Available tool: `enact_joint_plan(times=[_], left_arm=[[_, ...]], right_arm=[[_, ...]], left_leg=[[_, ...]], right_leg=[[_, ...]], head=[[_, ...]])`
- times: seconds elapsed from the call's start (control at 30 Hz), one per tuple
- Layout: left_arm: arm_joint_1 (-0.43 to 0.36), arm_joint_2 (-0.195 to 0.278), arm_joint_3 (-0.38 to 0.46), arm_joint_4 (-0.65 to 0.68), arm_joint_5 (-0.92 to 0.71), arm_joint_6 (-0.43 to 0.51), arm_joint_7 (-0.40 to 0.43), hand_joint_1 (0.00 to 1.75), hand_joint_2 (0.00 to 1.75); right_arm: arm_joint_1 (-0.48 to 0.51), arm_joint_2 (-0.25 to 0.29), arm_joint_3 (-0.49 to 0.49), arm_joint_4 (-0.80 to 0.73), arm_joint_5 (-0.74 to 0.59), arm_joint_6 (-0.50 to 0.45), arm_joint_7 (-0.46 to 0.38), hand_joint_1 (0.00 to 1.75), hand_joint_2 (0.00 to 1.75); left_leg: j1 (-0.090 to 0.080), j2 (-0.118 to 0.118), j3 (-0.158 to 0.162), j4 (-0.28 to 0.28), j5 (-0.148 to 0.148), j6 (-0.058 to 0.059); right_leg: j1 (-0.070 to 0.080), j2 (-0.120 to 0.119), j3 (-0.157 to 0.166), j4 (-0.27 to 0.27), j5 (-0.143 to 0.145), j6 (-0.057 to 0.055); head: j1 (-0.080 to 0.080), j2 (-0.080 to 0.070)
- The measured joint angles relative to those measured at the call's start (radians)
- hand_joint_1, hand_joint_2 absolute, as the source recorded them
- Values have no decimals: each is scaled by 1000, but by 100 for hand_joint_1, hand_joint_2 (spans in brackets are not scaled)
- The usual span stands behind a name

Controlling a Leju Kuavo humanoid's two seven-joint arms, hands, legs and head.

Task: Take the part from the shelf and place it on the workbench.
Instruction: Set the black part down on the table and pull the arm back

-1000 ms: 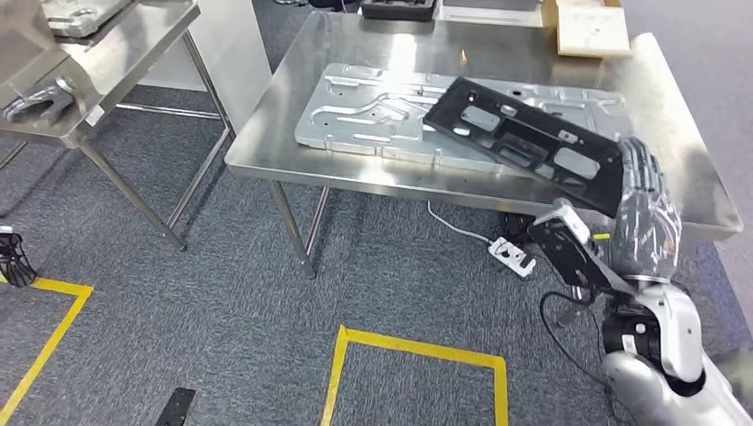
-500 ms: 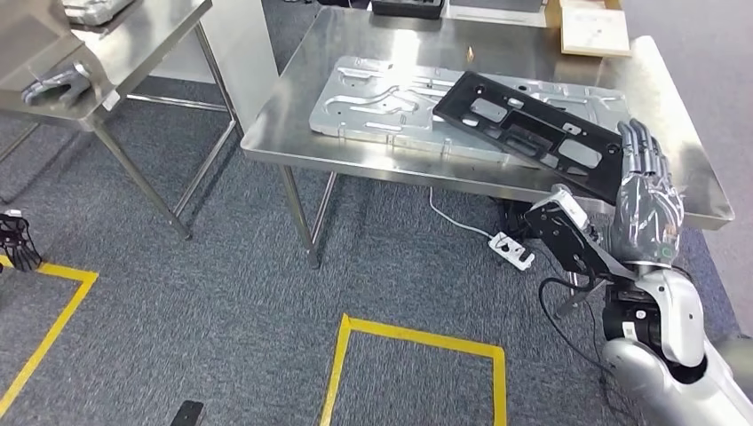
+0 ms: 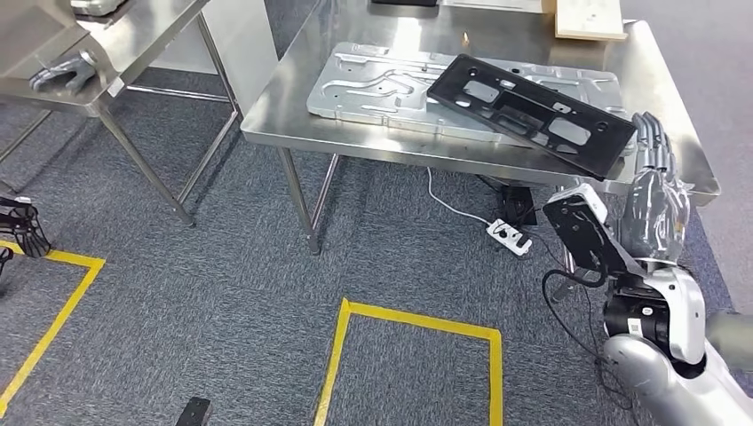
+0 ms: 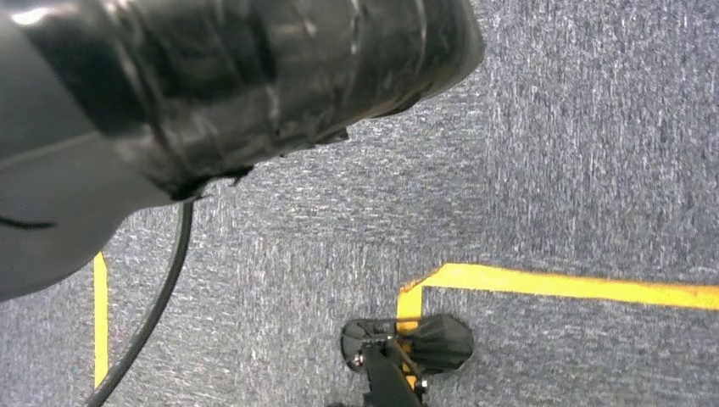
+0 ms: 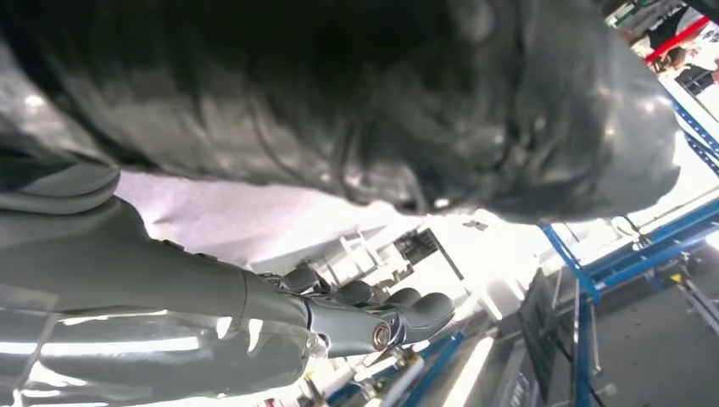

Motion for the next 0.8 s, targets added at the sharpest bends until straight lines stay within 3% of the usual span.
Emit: enact_joint_plan(times=[0.07,0.13,0.17,0.23,0.3,0.37,0.4,0.47,0.53,0.63,0.67,0.7,0.73,0.8], left_arm=[[4,-1,0,0,0,-3,0,0,0],[5,-2,0,0,-3,-4,1,0,0],[5,-2,0,0,-5,-4,1,0,0],[5,-3,0,0,-11,-3,1,0,0],[4,-3,0,0,-17,-3,1,0,0],[-1,-3,0,0,-21,-3,0,0,0],[-4,-2,0,0,-22,-2,0,0,0],[-8,-2,-1,0,-23,-2,-1,0,0],[-10,-1,-1,0,-24,-2,-1,0,0],[-11,-1,-1,0,-24,-2,-1,0,0],[-11,-1,-1,0,-24,-2,-1,0,0],[-11,-1,-1,0,-24,-2,-1,0,0],[-11,-1,-1,0,-24,-2,-1,0,0],[-11,-1,-1,0,-24,-2,-1,0,0]], right_arm=[[9,0,0,1,-15,-27,-3,0,0],[14,0,0,2,-27,-30,-3,0,0],[17,0,0,2,-33,-30,-3,0,0],[23,0,1,3,-39,-29,-5,0,0],[26,0,1,3,-35,-30,-11,0,0],[28,0,1,3,-26,-30,-17,0,0],[29,0,1,3,-23,-30,-18,0,0],[32,-1,1,3,-21,-30,-19,0,0],[34,-1,1,3,-21,-29,-19,0,0],[37,-1,1,3,-21,-29,-19,0,0],[39,-1,1,4,-21,-29,-19,0,0],[41,-1,1,4,-21,-29,-19,0,0],[42,-1,1,5,-21,-29,-18,0,0],[42,-1,2,5,-24,-27,-18,0,0]], left_leg=[[4,-3,-33,72,-60,-23],[10,-3,-67,191,-148,-33],[12,-3,-72,237,-165,-36],[14,-3,-42,245,-139,-34],[13,-4,49,135,-99,-25],[7,-6,139,5,-105,-15],[3,-7,159,-31,-115,-10],[-1,-7,161,-53,-106,1],[1,-3,156,-68,-83,16],[1,3,128,-74,-51,32],[0,4,115,-73,-43,33],[0,4,102,-70,-34,32],[1,4,87,-66,-27,30],[4,4,54,-47,-16,22]], right_leg=[[2,-1,-17,-19,19,-25],[3,-3,-42,-20,40,-33],[4,-3,-55,-20,49,-33],[6,-3,-80,-19,68,-32],[6,-2,-102,-19,86,-28],[6,-2,-112,-20,101,-20],[5,-3,-114,-21,108,-14],[1,-4,-115,-26,121,0],[-1,-3,-123,-7,93,8],[-3,-2,-162,140,-38,13],[-4,-2,-171,194,-64,16],[-6,-2,-168,225,-67,19],[-8,-2,-151,225,-49,23],[-14,-2,-73,134,-4,30]], head=[[-3,0],[-4,0],[-4,0],[-4,0],[-4,0],[-4,0],[-5,0],[-6,0],[-5,0],[-3,0],[-3,0],[-3,0],[-3,0],[-3,0]])
